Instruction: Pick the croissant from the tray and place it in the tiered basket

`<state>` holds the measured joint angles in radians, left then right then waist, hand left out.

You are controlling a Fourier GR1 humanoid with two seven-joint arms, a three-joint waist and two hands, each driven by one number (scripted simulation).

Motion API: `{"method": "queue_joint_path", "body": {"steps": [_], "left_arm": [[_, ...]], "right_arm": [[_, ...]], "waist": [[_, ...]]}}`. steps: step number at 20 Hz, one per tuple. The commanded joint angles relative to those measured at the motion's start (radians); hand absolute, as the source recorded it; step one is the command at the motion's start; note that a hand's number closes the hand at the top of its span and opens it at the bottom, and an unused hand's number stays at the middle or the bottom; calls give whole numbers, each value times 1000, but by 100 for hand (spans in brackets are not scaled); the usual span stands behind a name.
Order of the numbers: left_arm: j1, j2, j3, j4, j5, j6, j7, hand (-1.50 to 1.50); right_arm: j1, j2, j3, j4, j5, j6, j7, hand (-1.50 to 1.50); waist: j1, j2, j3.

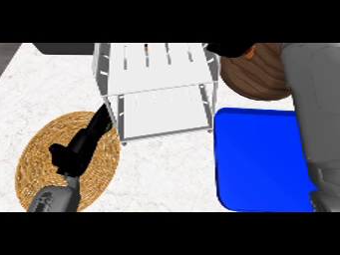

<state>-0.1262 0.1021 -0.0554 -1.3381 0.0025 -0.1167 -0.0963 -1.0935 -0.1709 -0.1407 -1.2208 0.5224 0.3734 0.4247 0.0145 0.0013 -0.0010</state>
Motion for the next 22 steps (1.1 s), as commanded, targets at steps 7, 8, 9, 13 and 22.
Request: {"method": "queue_joint_path", "body": {"steps": [7, 8, 9, 13, 22], "left_arm": [[-1, 6, 2, -7, -15, -3, 17, 0], [-8, 52, 46, 6, 35, -62, 3, 0], [5, -22, -16, -32, -18, 10, 22, 0], [-26, -18, -3, -6, -18, 6, 23, 0], [-8, -15, -19, -51, -5, -29, 57, 0]], "right_arm": [[-211, 160, 68, 334, 71, -134, 7, 150], [-221, 168, 84, 372, 63, -166, -10, 150], [-243, 127, 44, 435, 69, -157, -70, 150], [-266, 170, 126, 506, 14, -240, -63, 150], [-323, 171, 219, 707, -241, -371, -127, 150]], "waist": [[8, 4, 0], [15, 6, 0], [12, 5, 0], [11, 4, 0], [50, 6, 0]]}}
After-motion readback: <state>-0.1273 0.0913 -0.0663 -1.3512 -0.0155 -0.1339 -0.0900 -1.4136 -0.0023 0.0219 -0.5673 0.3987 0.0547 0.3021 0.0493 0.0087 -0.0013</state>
